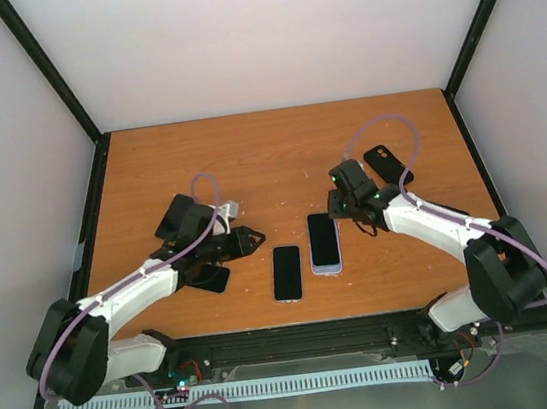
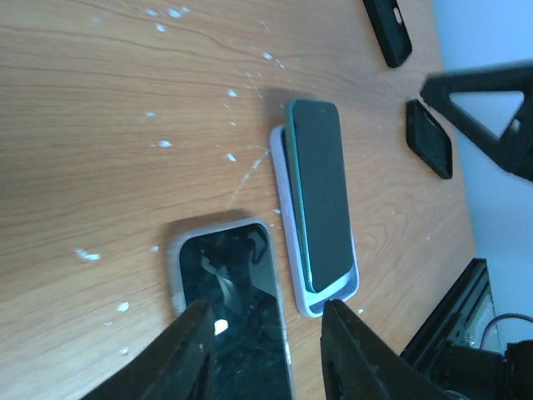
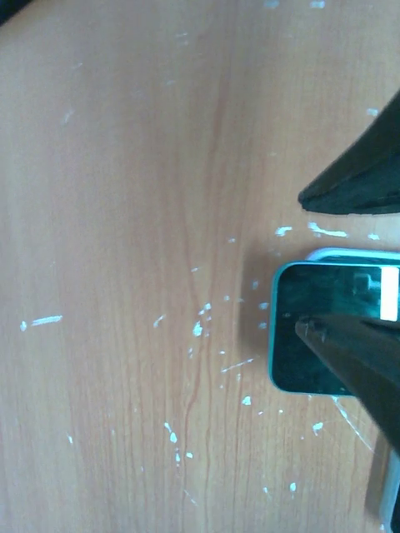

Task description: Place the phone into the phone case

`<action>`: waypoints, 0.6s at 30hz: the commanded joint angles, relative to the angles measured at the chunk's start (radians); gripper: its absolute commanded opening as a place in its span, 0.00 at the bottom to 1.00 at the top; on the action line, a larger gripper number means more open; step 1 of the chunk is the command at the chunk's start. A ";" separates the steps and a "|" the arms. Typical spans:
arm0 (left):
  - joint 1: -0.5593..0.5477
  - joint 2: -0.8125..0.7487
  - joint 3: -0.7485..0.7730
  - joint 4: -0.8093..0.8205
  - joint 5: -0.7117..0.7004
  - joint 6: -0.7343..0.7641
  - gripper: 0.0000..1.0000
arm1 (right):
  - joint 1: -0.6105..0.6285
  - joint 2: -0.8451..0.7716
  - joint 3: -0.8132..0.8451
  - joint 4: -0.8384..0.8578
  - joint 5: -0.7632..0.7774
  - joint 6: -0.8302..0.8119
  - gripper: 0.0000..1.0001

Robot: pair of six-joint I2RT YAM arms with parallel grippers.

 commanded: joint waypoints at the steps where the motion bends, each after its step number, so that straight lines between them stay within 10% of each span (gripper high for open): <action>1: -0.093 0.074 0.036 0.126 -0.007 0.004 0.26 | -0.062 0.087 0.076 0.053 -0.117 -0.084 0.25; 4: -0.163 0.146 0.057 0.166 -0.004 0.014 0.02 | -0.082 0.164 0.130 0.047 -0.152 -0.107 0.05; 18: -0.397 0.484 0.204 0.255 0.064 0.082 0.00 | -0.124 0.432 0.252 0.039 -0.279 -0.130 0.03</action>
